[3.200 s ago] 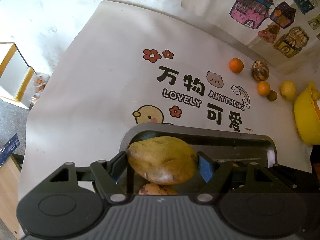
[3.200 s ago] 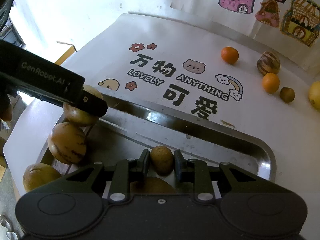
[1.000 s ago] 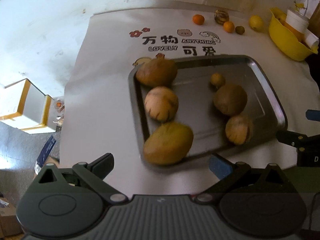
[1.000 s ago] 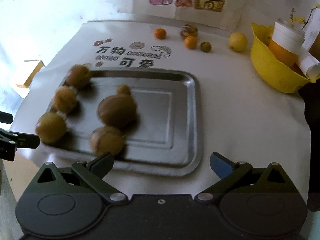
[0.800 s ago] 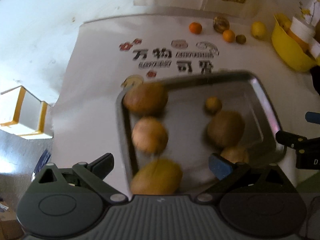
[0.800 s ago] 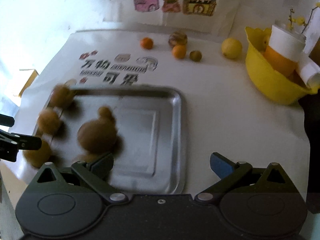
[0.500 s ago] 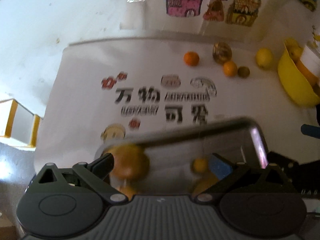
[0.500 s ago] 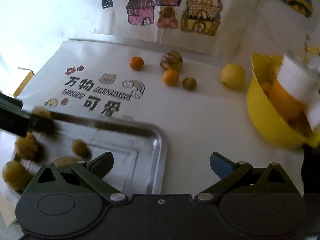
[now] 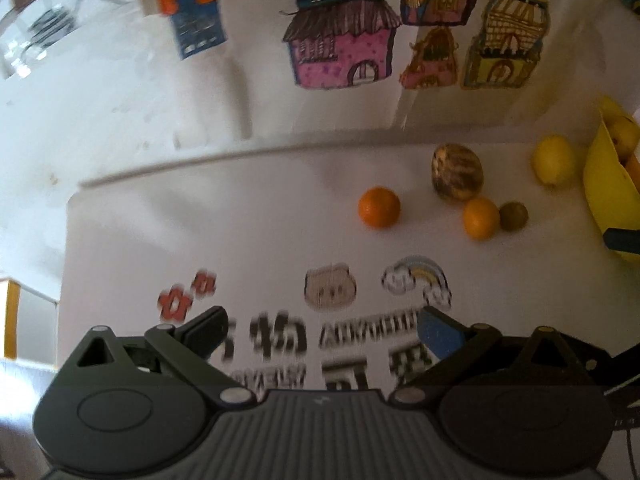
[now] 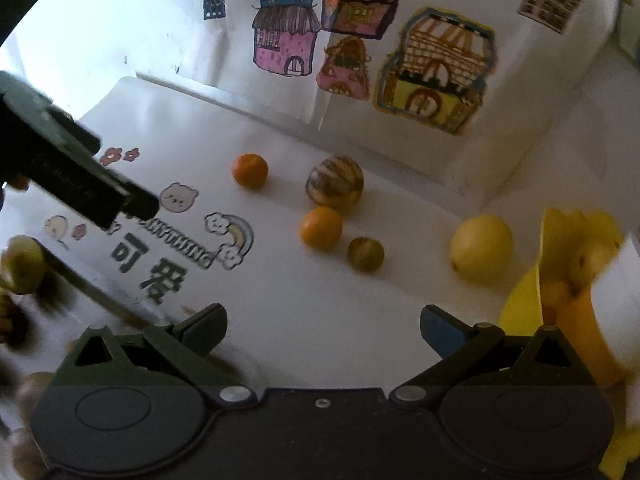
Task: Organize fruits
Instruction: 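Grasp an orange with the left tool while the right tool grasps another orange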
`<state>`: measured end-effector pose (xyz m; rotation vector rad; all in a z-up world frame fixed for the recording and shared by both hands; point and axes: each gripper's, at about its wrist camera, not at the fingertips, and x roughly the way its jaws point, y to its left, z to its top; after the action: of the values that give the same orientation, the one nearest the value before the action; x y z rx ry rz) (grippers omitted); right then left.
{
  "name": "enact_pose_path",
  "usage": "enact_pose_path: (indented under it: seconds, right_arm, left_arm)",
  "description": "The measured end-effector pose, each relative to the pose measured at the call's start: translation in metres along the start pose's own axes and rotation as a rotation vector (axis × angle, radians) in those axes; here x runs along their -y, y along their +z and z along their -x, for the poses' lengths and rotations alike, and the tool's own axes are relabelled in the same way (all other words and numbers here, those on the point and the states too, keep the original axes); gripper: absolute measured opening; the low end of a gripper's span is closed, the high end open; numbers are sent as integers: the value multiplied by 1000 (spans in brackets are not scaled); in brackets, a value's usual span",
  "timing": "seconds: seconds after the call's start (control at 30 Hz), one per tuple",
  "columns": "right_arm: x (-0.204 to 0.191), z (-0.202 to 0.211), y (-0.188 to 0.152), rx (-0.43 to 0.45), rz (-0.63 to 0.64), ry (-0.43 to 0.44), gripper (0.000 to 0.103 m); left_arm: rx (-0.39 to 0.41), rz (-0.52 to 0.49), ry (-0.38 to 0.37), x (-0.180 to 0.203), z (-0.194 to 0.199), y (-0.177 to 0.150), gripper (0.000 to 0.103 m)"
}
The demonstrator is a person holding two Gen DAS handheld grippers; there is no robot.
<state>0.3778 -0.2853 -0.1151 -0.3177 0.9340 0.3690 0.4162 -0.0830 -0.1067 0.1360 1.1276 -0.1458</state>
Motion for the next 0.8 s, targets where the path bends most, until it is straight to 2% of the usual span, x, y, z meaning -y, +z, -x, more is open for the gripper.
enact_pose_path:
  seconds: [0.43, 0.8]
  right_arm:
    - [12, -34, 25, 7, 93, 36, 102]
    - [10, -47, 26, 14, 137, 44, 102]
  left_arm:
    - [23, -79, -27, 2, -44, 40, 103]
    - [17, -118, -30, 9, -62, 57, 103]
